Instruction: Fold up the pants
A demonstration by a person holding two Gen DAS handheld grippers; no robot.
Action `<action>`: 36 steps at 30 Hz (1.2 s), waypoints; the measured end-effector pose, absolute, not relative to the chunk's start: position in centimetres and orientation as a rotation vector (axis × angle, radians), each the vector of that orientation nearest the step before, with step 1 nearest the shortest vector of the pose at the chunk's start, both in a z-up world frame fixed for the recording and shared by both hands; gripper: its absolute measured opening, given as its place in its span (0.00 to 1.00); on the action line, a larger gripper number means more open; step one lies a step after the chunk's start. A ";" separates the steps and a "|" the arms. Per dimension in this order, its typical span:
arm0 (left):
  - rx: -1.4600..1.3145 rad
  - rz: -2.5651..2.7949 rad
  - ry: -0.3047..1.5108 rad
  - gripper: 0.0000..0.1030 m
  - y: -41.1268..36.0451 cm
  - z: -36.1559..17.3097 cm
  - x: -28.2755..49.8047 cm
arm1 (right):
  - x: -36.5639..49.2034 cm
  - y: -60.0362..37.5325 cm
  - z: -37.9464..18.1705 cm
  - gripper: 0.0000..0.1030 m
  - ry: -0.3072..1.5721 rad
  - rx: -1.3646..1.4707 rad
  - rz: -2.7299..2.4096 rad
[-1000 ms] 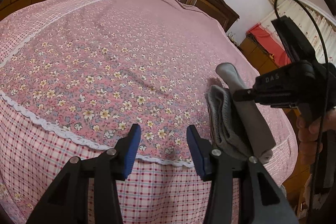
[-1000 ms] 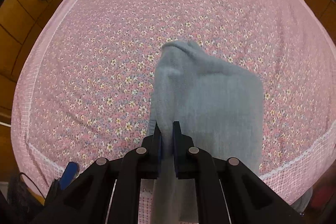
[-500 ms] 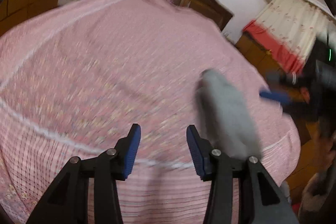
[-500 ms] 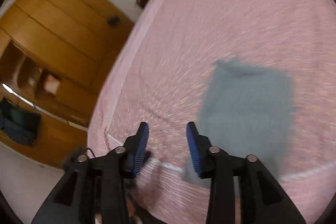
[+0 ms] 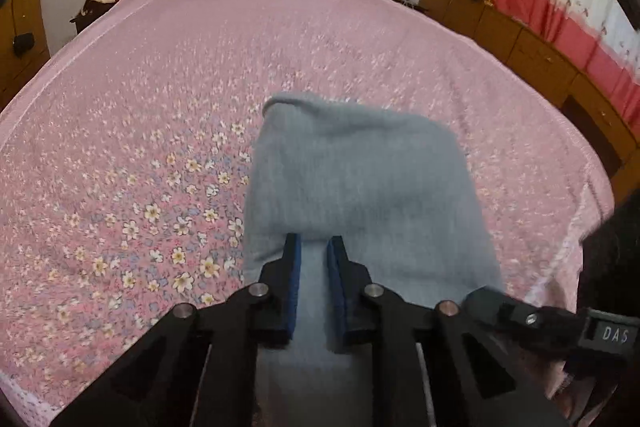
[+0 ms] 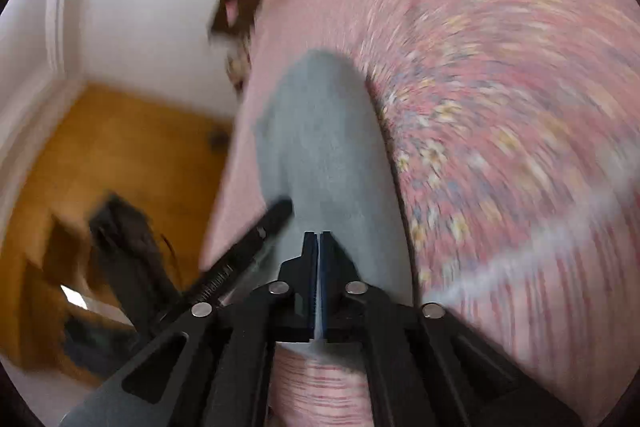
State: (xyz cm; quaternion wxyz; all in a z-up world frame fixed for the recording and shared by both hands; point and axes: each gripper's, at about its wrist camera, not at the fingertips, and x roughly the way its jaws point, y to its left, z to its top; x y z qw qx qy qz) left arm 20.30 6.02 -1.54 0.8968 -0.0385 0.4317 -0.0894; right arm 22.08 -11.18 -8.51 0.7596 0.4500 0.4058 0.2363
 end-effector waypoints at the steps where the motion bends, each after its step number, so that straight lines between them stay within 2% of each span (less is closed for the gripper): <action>1: -0.062 -0.189 0.894 0.16 5.9 -1.1 20.2 | 21.0 -11.2 -8.3 0.16 0.814 0.996 0.519; 4: -0.006 -0.159 0.891 0.17 5.7 -0.7 18.9 | 20.0 -10.3 -7.8 0.18 0.729 0.971 0.647; 6: -0.027 -0.157 0.877 0.19 5.8 -1.1 18.6 | 20.1 -9.7 -8.2 0.16 0.758 0.907 0.649; 7: -0.026 -0.149 0.888 0.19 5.7 -1.8 18.8 | 20.4 -9.5 -8.8 0.03 0.793 0.883 0.626; 9: -0.027 -0.131 0.900 0.20 6.1 -2.9 19.0 | 20.8 -9.6 -10.1 0.00 0.864 0.923 0.619; 12: -0.032 -0.117 0.900 0.20 6.0 -2.1 19.0 | 21.0 -10.3 -7.9 0.08 0.904 0.911 0.600; 14: -0.034 -0.111 0.901 0.21 5.8 -0.9 18.9 | 20.8 -10.1 -5.0 0.25 0.838 0.772 0.595; 18: -0.075 -0.132 0.884 0.36 5.2 0.4 18.1 | 21.9 -9.7 -5.5 0.27 0.860 0.763 0.653; 19: -0.065 -0.129 0.889 0.36 4.9 0.1 17.9 | 22.8 -9.5 -6.6 0.21 0.899 0.777 0.653; 20: -0.039 -0.115 0.891 0.36 4.5 -0.4 17.7 | 22.7 -9.6 -7.5 0.03 0.912 0.785 0.644; 21: -0.001 -0.102 0.888 0.36 4.1 -1.3 17.7 | 22.5 -9.8 -8.2 0.00 0.901 0.781 0.621; 24: 0.046 -0.095 0.841 0.37 3.6 -2.4 17.2 | 23.0 -10.0 -9.7 0.00 0.912 0.810 0.614; 36: 0.005 -0.111 0.840 0.37 5.0 -2.6 16.9 | 22.9 -7.5 -8.6 0.00 0.904 0.685 0.580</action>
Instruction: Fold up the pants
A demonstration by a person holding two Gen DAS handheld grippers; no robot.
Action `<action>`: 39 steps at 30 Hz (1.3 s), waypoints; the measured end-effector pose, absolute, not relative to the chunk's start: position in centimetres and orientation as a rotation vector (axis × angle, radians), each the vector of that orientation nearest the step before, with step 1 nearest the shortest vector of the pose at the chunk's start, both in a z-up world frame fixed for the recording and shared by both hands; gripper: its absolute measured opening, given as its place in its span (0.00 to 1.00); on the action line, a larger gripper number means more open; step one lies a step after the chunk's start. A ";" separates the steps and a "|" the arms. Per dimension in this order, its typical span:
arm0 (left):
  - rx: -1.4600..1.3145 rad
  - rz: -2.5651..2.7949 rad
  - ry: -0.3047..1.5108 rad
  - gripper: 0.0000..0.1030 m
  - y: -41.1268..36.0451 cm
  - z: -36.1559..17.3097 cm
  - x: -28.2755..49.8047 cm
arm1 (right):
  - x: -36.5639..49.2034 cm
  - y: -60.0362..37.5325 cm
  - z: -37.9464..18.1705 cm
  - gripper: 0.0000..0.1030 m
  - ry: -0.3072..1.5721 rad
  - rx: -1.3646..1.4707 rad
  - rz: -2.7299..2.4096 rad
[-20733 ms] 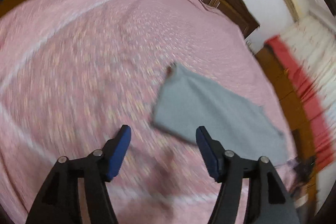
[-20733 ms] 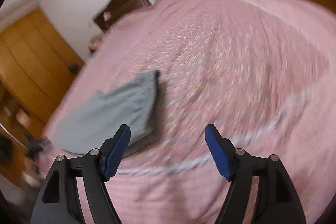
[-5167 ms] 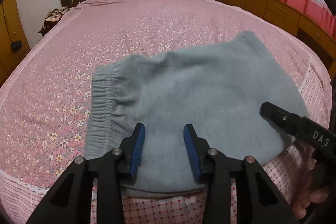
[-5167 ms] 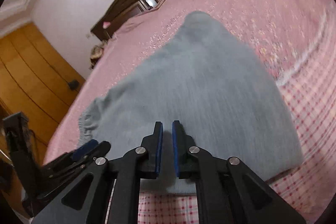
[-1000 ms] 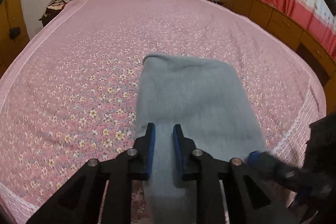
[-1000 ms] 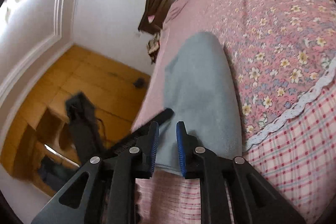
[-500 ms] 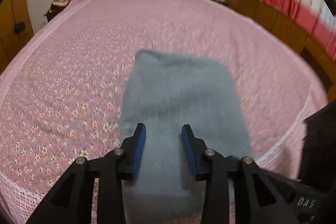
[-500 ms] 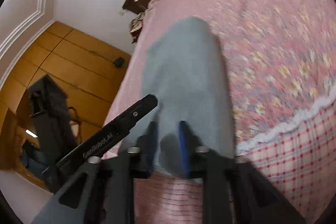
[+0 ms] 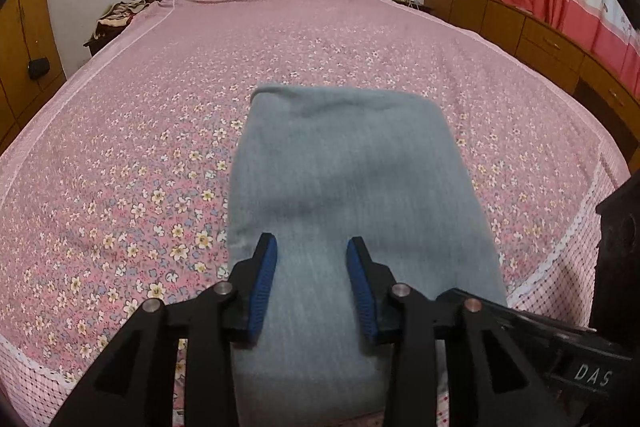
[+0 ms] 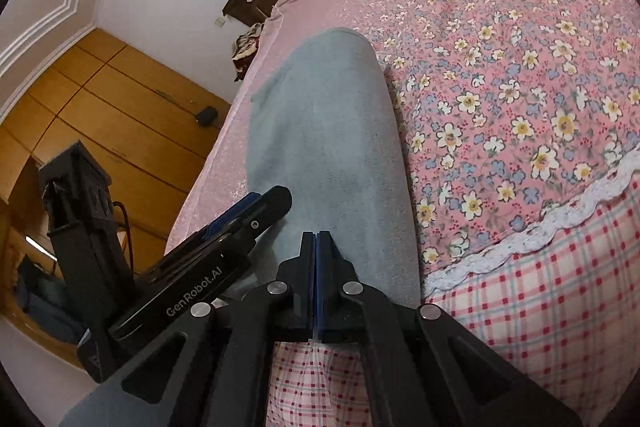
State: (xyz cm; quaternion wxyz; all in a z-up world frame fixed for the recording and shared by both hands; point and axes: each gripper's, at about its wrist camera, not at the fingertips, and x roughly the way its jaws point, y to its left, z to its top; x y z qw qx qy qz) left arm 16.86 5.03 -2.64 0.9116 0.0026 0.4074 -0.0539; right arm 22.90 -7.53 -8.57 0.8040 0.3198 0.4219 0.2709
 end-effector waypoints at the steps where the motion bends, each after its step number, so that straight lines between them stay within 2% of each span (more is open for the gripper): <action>1: 0.004 -0.112 0.837 0.37 5.1 -2.7 16.8 | 22.7 -7.8 -8.5 0.00 0.900 0.675 0.578; 14: 0.013 -0.129 0.830 0.37 5.2 -1.7 16.3 | 21.3 -7.6 -6.9 0.01 0.893 0.678 0.575; 16: -0.006 -0.151 0.812 0.31 5.4 -0.3 16.2 | 22.1 -8.2 -5.4 0.01 0.867 0.663 0.576; 18: -0.020 -0.178 0.784 0.30 5.3 1.0 16.3 | 23.6 -9.2 -3.8 0.01 0.836 0.659 0.576; 21: -0.012 -0.196 0.827 0.09 4.9 0.9 17.9 | 26.2 -10.0 -3.5 0.01 0.867 0.663 0.549; 22: -0.012 -0.200 0.854 0.05 4.8 0.3 18.5 | 26.9 -10.1 -3.9 0.01 0.885 0.669 0.547; 24: -0.008 -0.202 0.913 0.02 4.8 -1.7 19.5 | 27.9 -9.9 -5.1 0.01 0.931 0.659 0.528; 27: -0.047 -0.209 0.906 0.01 5.5 -2.0 19.5 | 28.2 -10.2 -6.2 0.01 0.955 0.689 0.544; 34: -0.016 -0.213 0.839 0.01 5.6 1.0 20.0 | 29.3 -10.3 -3.2 0.01 0.875 0.638 0.598; 39: -0.026 -0.191 0.923 0.01 5.8 -2.4 22.4 | 31.5 -8.5 -5.8 0.01 0.970 0.547 0.549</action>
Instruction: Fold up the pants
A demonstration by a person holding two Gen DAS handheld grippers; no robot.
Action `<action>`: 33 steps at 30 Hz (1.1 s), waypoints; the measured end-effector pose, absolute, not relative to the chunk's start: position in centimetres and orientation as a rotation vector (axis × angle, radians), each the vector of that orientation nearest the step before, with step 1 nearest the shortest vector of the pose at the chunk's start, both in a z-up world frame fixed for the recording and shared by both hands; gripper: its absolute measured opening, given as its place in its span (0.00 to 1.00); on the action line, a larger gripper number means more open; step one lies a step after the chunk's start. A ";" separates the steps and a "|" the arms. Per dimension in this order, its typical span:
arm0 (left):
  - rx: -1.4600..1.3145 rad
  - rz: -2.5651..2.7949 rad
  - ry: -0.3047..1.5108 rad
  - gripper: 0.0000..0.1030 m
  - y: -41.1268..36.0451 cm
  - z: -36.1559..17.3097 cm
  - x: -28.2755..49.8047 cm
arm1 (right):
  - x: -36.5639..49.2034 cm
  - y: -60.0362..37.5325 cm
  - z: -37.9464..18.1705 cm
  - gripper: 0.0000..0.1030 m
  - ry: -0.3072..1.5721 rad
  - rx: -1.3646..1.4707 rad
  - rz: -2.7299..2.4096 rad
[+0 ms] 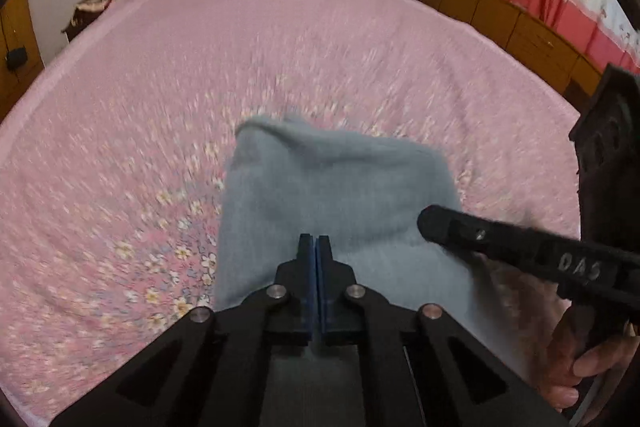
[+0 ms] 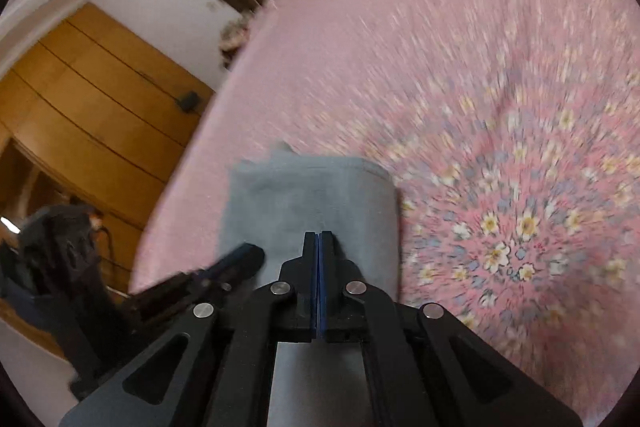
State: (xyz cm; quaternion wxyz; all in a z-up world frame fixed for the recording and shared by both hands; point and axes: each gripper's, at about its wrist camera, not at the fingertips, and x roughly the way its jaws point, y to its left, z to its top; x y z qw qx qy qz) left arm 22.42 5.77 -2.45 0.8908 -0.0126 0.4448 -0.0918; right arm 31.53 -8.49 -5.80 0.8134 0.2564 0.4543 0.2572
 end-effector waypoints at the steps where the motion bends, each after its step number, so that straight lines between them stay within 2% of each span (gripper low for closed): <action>1: -0.031 -0.194 0.920 0.01 5.8 -2.3 22.4 | 31.5 -8.8 -6.2 0.01 0.962 0.566 0.559; 3: -0.042 -0.202 0.910 0.02 6.1 -1.1 21.7 | 30.9 -9.8 -6.0 0.01 0.941 0.619 0.583; 4: -0.046 -0.203 0.905 0.09 6.5 -0.5 21.1 | 30.4 -10.6 -5.7 0.04 0.926 0.644 0.596; 5: -0.049 -0.199 0.904 0.15 6.8 0.0 20.6 | 29.7 -11.5 -5.4 0.14 0.909 0.662 0.625; 6: -0.057 -0.197 0.902 0.32 7.3 0.6 19.8 | 29.0 -12.4 -5.0 0.21 0.900 0.672 0.658; 7: -0.073 -0.207 0.894 0.48 8.0 1.2 19.1 | 28.3 -13.4 -4.7 0.39 0.890 0.678 0.690; 8: -0.103 -0.232 0.884 0.54 8.8 1.7 18.1 | 27.8 -14.3 -4.6 0.53 0.883 0.685 0.712; 9: -0.124 -0.250 0.888 0.60 9.5 1.7 17.4 | 27.3 -15.2 -4.8 0.56 0.886 0.695 0.736; 10: -0.148 -0.267 0.902 0.60 10.1 1.6 16.9 | 27.2 -16.0 -5.0 0.58 0.901 0.704 0.751; 15: -0.223 -0.284 1.031 0.60 11.9 -1.7 17.5 | 27.9 -16.5 -7.4 0.58 1.015 0.762 0.824; 19: -0.406 -0.405 1.053 0.60 13.7 -3.4 19.1 | 29.1 -13.0 -7.9 0.58 1.103 0.659 0.880; 22: -0.437 -0.453 1.054 0.63 13.9 -4.1 20.3 | 30.1 -10.6 -7.9 0.58 1.116 0.564 0.873; 25: -0.467 -0.470 1.058 0.64 14.2 -4.2 21.7 | 30.9 -9.4 -8.6 0.57 1.098 0.601 0.859; 27: -0.450 -0.458 1.052 0.60 14.1 -4.0 21.3 | 30.5 -9.2 -8.5 0.46 1.092 0.623 0.832; 28: -0.446 -0.452 1.050 0.56 13.7 -3.9 21.1 | 30.1 -9.3 -8.5 0.34 1.090 0.639 0.809; 29: -0.458 -0.443 1.048 0.53 13.7 -3.7 20.5 | 29.9 -9.4 -8.6 0.29 1.095 0.677 0.795; 33: -0.509 -0.399 1.037 0.38 13.3 -2.6 18.6 | 29.9 -9.7 -8.5 0.24 1.106 0.744 0.809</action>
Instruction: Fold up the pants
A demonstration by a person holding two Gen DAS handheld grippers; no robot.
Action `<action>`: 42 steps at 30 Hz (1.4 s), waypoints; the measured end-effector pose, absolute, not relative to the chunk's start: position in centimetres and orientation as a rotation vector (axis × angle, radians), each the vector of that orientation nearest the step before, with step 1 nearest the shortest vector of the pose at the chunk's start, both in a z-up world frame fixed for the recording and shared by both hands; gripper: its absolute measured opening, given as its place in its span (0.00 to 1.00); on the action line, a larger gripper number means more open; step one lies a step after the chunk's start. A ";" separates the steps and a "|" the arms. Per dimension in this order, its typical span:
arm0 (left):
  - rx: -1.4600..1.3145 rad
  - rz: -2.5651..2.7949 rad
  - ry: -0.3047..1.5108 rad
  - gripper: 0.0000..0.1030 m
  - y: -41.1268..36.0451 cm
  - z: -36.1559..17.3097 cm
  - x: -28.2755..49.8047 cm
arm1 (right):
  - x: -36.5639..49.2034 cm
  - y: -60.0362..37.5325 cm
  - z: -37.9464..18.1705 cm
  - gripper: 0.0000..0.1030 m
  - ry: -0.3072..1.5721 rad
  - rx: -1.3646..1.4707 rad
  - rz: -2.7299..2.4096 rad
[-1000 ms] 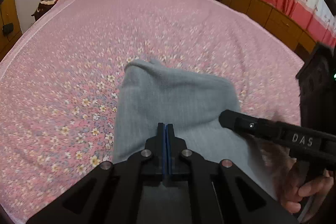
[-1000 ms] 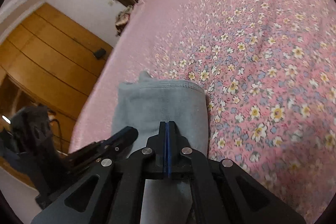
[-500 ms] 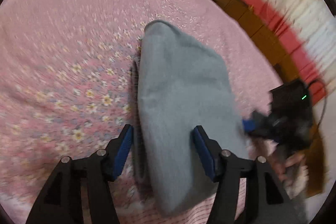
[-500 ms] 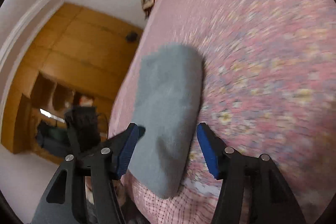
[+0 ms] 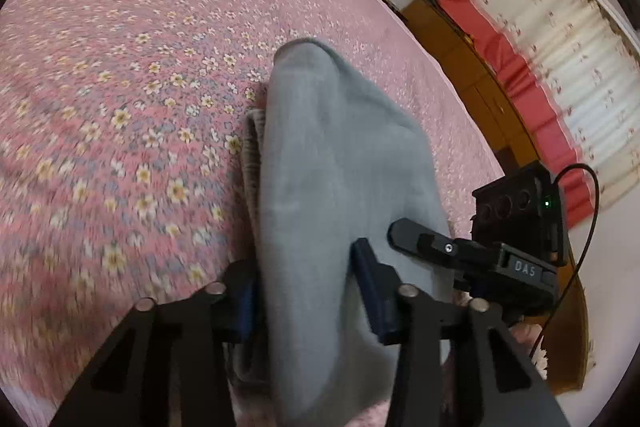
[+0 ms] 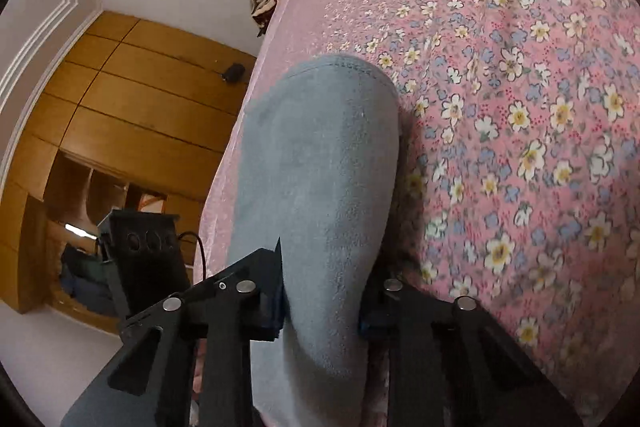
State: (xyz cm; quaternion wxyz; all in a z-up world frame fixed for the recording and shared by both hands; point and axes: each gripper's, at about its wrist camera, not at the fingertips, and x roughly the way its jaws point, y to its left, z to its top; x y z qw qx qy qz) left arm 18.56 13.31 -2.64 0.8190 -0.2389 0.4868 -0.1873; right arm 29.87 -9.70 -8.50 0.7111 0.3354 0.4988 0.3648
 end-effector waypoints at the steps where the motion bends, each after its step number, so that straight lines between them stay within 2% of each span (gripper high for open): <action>1: -0.522 -0.388 1.046 0.36 13.1 -2.2 18.0 | 29.8 -10.1 -7.9 0.24 1.119 0.711 0.813; 8: -0.554 -0.402 1.040 0.35 8.6 -0.6 15.3 | 29.4 -13.6 -4.0 0.25 1.170 0.529 0.801; 12: -0.548 -0.352 1.077 0.36 7.4 -2.8 15.8 | 30.1 -14.1 -7.8 0.28 1.276 0.556 0.755; 15: -0.576 -0.371 1.056 0.40 7.8 -3.0 15.2 | 29.8 -15.4 -9.4 0.28 1.191 0.712 0.798; 20: -0.598 -0.374 1.033 0.41 10.2 -2.9 12.2 | 26.7 -17.5 -9.0 0.34 1.102 0.733 0.749; 25: -0.561 -0.348 1.009 0.44 11.5 -2.5 8.5 | 23.6 -19.0 -7.7 0.43 1.109 0.681 0.690; 28: -0.567 -0.341 0.995 0.44 11.1 -2.6 7.3 | 23.0 -20.0 -7.9 0.43 1.131 0.702 0.707; 31: -0.563 -0.329 0.981 0.42 10.8 -2.8 6.7 | 23.2 -19.3 -8.7 0.33 1.143 0.679 0.728; 32: -0.559 -0.324 0.979 0.41 10.7 -2.9 6.7 | 23.3 -19.4 -8.9 0.26 1.135 0.681 0.724; 34: -0.543 -0.320 0.976 0.38 10.2 -2.6 6.6 | 23.7 -19.0 -8.7 0.22 1.122 0.681 0.738; 42: -0.591 -0.369 0.983 0.35 8.4 -1.8 7.7 | 22.7 -21.1 -6.7 0.20 1.116 0.608 0.684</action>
